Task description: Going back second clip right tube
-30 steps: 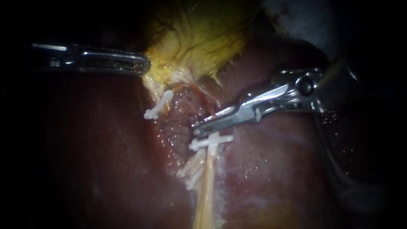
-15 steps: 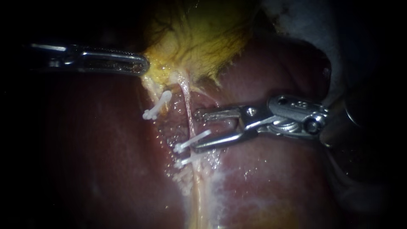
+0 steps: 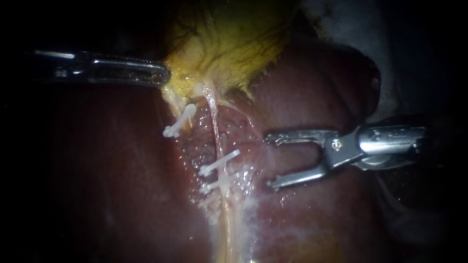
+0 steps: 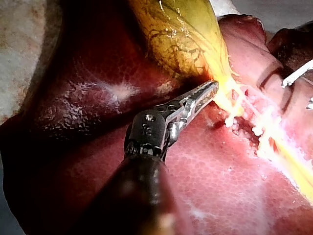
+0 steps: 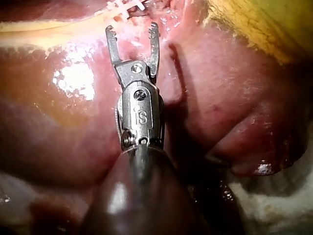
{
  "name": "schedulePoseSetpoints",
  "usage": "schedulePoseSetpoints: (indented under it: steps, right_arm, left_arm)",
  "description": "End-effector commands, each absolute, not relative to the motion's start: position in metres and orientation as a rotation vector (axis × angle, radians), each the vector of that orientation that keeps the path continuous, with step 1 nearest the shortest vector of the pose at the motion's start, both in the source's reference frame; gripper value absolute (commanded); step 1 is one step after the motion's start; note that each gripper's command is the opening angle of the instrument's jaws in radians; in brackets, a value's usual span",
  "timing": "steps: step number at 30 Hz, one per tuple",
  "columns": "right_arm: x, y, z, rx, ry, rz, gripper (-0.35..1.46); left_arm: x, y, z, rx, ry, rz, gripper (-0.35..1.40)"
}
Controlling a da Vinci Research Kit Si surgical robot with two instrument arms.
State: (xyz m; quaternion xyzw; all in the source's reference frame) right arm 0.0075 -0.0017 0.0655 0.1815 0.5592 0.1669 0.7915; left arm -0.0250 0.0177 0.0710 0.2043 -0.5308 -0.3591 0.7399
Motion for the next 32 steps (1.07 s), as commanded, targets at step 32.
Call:
schedulePoseSetpoints:
  steps: [32]
  right_arm:
    - [0.0060, -0.0009, 0.0636, 0.378, 1.186, 0.338, 0.60]
  left_arm:
    - [-0.0289, 0.0164, 0.0746, 0.435, -1.169, -0.777, -0.35]
